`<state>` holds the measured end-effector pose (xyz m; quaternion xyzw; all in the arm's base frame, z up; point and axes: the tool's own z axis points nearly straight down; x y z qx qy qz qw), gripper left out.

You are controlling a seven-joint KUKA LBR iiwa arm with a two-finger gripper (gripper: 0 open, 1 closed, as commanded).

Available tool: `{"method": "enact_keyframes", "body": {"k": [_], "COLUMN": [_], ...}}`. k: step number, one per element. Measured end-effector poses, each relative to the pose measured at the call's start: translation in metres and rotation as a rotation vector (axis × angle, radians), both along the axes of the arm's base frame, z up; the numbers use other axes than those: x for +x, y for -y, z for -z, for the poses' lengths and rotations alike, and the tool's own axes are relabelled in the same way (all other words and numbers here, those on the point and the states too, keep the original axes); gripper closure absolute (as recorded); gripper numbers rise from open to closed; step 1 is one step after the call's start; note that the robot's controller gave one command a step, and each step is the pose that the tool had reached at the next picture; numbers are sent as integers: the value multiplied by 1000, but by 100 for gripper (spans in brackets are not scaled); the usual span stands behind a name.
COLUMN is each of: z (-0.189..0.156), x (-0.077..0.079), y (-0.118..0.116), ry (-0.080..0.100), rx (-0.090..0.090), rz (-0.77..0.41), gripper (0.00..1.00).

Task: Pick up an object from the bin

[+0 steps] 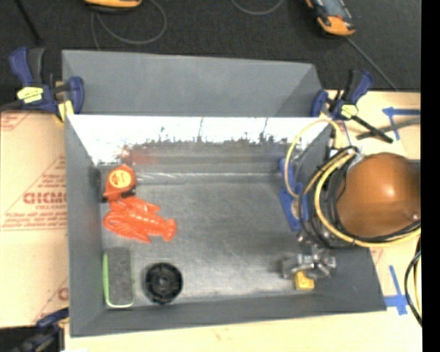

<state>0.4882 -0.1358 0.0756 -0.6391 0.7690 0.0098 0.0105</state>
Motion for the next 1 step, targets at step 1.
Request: {"method": "enact_keyframes", "body": {"k": [1], "z": [0], "x": [0], "y": [0], "ry": [0], "rx": [0], "rz": [0], "gripper": [100]}}
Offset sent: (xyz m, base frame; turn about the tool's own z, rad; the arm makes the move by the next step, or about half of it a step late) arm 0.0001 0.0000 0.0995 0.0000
